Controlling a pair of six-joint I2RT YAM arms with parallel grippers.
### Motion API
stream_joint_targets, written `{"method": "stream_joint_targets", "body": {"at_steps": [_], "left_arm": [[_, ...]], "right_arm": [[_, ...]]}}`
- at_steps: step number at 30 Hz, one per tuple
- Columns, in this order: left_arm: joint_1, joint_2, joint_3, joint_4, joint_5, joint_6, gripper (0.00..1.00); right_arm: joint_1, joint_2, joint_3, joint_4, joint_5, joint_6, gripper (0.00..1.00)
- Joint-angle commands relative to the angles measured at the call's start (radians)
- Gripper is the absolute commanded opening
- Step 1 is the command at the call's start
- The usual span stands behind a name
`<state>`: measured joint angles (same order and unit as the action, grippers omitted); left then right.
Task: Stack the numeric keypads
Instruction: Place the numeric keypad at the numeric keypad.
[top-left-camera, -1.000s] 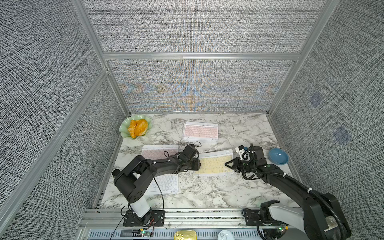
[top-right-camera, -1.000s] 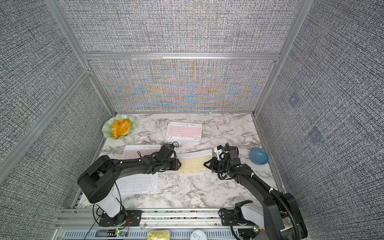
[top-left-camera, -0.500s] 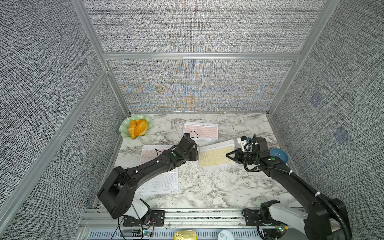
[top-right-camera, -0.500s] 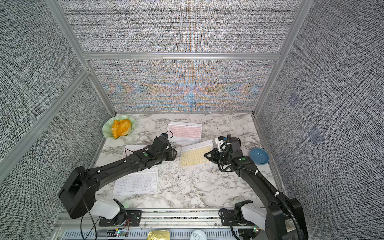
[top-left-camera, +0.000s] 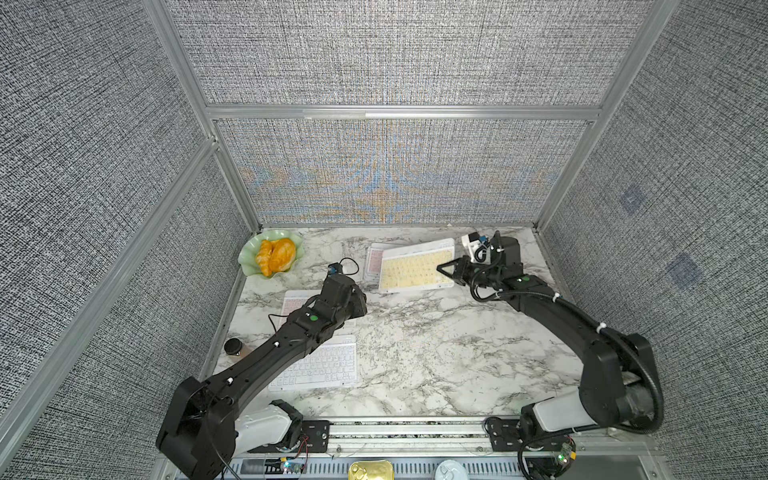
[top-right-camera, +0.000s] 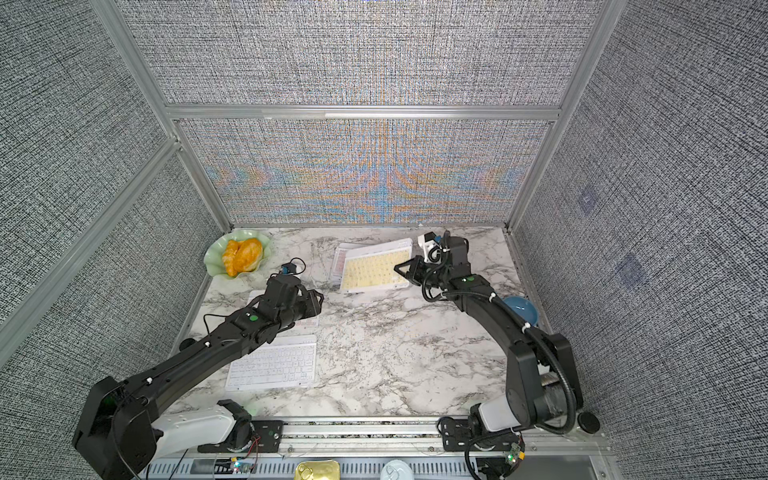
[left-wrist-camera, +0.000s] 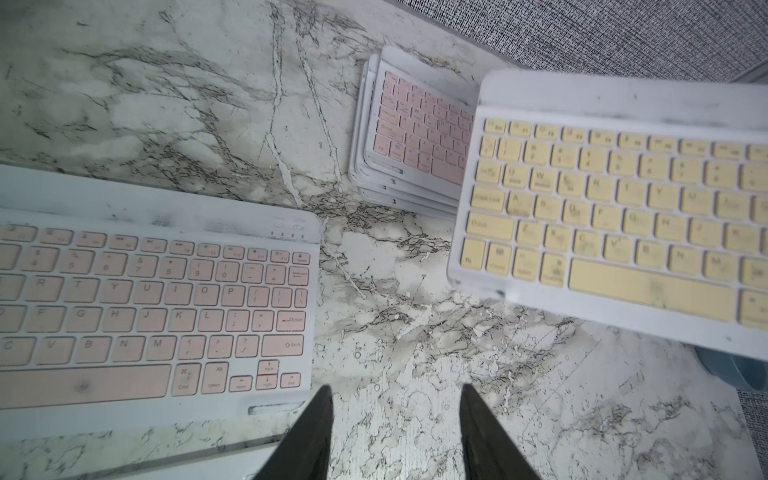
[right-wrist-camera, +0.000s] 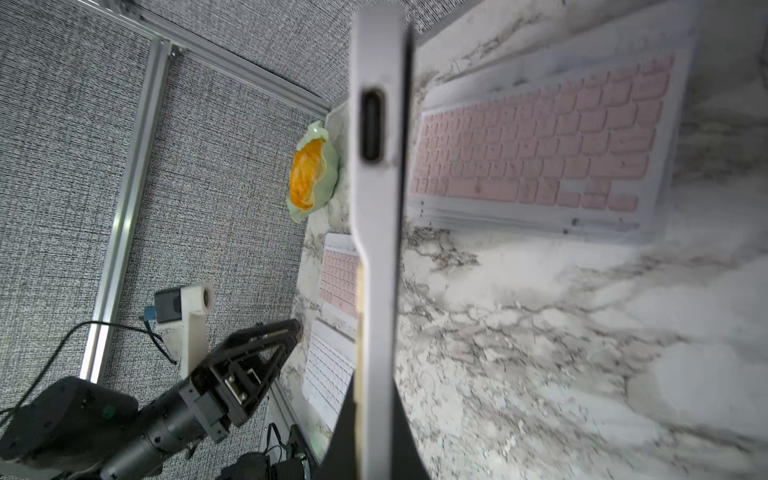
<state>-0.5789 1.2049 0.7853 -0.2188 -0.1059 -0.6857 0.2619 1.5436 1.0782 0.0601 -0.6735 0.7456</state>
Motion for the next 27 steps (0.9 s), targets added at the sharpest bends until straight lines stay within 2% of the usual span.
{"method": "stream_joint_targets", "body": {"at_steps": [1, 6, 13, 20, 27], "left_arm": [[0.014, -0.004, -0.002, 0.010, -0.018, 0.020, 0.50], [0.023, -0.008, -0.026, 0.036, -0.005, 0.007, 0.50], [0.040, -0.015, -0.041, 0.031, -0.002, 0.008, 0.50], [0.053, -0.026, -0.063, 0.034, -0.003, -0.001, 0.51], [0.056, -0.006, -0.061, 0.036, 0.003, -0.002, 0.51]], "right_arm": [[0.001, 0.103, 0.087, 0.134, -0.024, 0.039, 0.00], [0.000, 0.273, 0.221, 0.193, -0.027, 0.063, 0.00], [-0.001, 0.473, 0.399, 0.150, -0.035, 0.057, 0.00], [-0.012, 0.569, 0.451, 0.145, -0.079, 0.082, 0.00], [-0.040, 0.587, 0.424, 0.144, -0.106, 0.089, 0.00]]}}
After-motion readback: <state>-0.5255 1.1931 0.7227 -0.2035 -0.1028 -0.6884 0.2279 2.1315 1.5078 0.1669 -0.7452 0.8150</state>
